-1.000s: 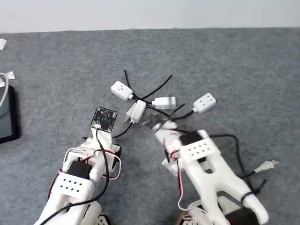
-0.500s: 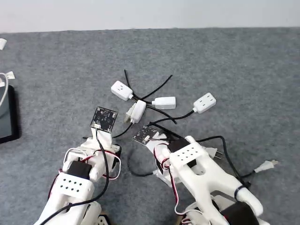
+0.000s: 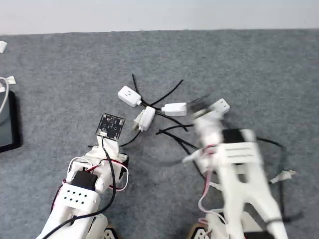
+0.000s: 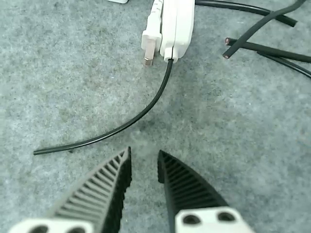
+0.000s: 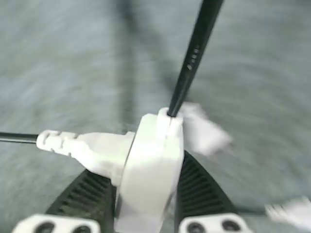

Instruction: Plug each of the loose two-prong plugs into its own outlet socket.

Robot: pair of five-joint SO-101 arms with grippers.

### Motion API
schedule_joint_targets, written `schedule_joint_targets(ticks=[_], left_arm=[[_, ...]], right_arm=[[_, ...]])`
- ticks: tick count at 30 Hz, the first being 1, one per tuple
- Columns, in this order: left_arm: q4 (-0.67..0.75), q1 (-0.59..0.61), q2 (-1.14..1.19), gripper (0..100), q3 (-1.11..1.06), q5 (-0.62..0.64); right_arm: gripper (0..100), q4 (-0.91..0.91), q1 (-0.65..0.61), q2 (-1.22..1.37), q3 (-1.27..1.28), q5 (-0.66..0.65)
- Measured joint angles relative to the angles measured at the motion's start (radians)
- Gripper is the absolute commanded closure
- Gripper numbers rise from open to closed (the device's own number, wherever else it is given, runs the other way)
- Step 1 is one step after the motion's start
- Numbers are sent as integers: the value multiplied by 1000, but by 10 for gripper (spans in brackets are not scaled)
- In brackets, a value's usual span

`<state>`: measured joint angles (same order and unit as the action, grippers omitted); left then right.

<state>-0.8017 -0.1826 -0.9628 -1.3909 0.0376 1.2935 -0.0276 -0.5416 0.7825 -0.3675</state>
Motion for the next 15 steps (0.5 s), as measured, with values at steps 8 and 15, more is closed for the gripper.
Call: schedule_joint_targets(ticks=[8, 15], left_arm=[[0, 0, 0, 981, 0, 0], [0, 0, 0, 981, 0, 0]], right_arm=[[990, -78, 718, -74, -75, -97], [990, -348, 1166, 172, -135, -173]])
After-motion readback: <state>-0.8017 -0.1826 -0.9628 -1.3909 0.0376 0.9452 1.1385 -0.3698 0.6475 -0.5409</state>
